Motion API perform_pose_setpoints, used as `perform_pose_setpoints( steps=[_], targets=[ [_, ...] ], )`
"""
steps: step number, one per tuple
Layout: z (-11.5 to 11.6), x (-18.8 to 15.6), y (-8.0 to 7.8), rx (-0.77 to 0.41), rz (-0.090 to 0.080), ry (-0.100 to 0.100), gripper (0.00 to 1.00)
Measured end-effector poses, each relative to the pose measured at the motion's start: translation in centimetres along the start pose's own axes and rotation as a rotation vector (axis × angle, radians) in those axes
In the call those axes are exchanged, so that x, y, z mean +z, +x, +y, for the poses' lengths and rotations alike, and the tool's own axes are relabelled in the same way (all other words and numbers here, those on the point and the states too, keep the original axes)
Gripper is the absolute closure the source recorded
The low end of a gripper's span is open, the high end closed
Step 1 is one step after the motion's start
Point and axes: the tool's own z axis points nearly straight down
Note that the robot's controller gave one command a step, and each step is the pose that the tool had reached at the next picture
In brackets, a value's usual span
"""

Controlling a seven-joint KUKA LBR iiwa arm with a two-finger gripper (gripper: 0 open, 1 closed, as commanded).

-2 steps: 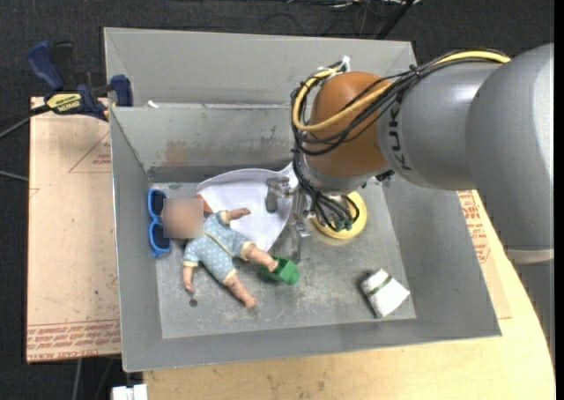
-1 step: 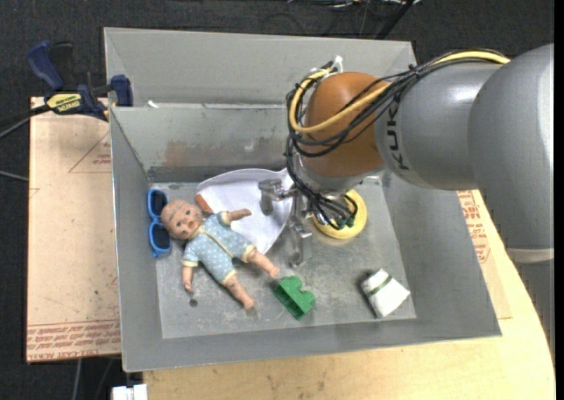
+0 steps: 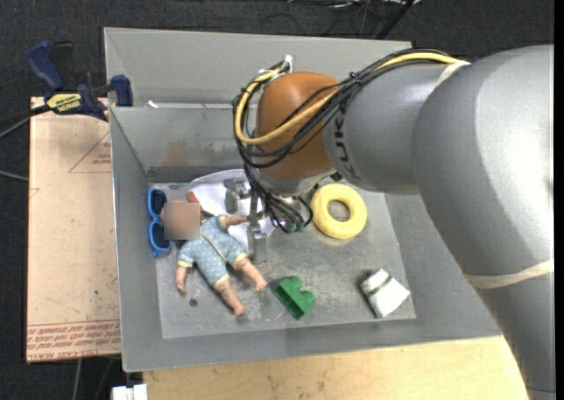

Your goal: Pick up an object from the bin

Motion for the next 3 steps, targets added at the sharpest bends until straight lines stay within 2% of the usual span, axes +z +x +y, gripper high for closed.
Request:
perform_pose_setpoints(
  steps=[1, 3],
  targets=[
    [-12.77, -0.08, -0.34, -0.147, -0.002, -0.002, 1.0],
    [-12.64, -0.36, -0.23, -0.149, 0.002, -0.001, 1.0]
  ],
)
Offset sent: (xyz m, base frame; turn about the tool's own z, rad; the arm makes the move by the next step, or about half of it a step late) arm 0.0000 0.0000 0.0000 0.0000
